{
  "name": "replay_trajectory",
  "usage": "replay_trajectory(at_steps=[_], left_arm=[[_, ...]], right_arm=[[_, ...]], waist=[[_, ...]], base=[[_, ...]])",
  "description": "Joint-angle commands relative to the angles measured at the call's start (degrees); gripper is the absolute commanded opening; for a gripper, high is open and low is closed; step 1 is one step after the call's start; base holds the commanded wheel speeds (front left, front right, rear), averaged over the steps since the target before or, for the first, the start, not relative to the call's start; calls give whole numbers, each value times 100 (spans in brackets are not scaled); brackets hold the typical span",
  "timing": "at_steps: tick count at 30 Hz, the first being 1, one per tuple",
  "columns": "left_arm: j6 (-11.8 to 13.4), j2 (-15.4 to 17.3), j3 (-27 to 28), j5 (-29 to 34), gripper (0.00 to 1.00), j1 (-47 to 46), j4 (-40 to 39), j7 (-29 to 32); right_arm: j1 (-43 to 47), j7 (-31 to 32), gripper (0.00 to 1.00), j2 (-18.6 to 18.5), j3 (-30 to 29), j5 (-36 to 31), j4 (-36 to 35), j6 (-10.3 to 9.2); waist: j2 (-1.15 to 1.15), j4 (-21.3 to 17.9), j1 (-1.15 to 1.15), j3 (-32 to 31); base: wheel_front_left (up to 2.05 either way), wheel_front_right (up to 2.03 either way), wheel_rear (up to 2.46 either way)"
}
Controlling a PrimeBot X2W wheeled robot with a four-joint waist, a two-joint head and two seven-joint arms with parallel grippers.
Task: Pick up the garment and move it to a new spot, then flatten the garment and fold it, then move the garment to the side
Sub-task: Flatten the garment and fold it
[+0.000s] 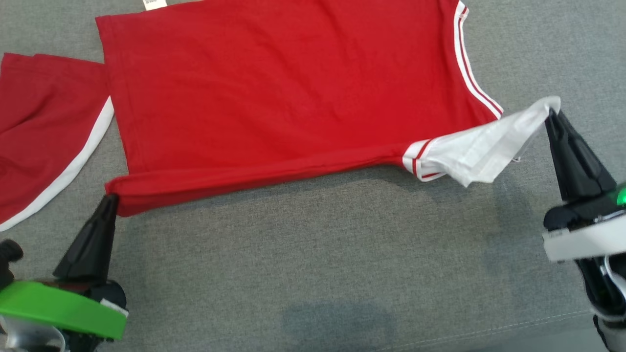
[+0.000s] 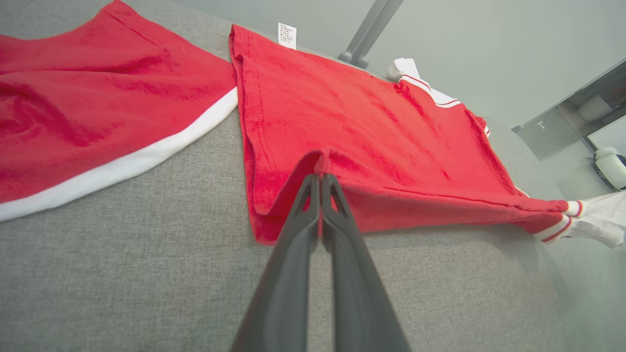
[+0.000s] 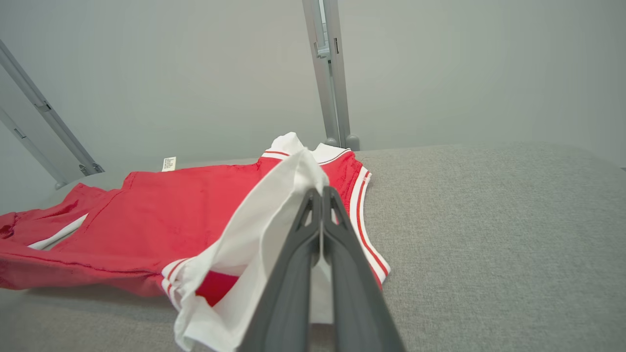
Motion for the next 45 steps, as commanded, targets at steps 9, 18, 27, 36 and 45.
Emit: replay_trajectory(at_steps=[9, 18, 27, 36, 45], left_arm=[[12, -78, -404, 138, 0, -1690, 806, 685], [-260, -621, -1013, 604, 0, -3126, 2529, 748], [-461, -944, -1158, 709, 0, -3761, 3720, 567], [-740, -1163, -1258, 701, 79, -3985, 4143, 338], [-711, -1001, -1228, 563, 100, -3542, 3881, 387]], right_arm=[[-2025, 409, 0, -271, 343, 92, 1460, -8], [-3074, 345, 0, -284, 673, -66, 2851, -8], [-3607, 238, 0, -347, 1196, -92, 3625, -8], [-3775, 74, 0, -460, 1310, -140, 3959, -8], [-3208, 301, 100, -557, 1161, 144, 3479, -7]], waist=[[0, 259, 1, 188], [0, 388, 1, 404], [0, 439, 1, 542], [0, 498, 1, 531], [0, 480, 1, 146]], base=[[0, 0, 0], [0, 0, 0], [0, 0, 0], [0, 0, 0], [0, 0, 0]])
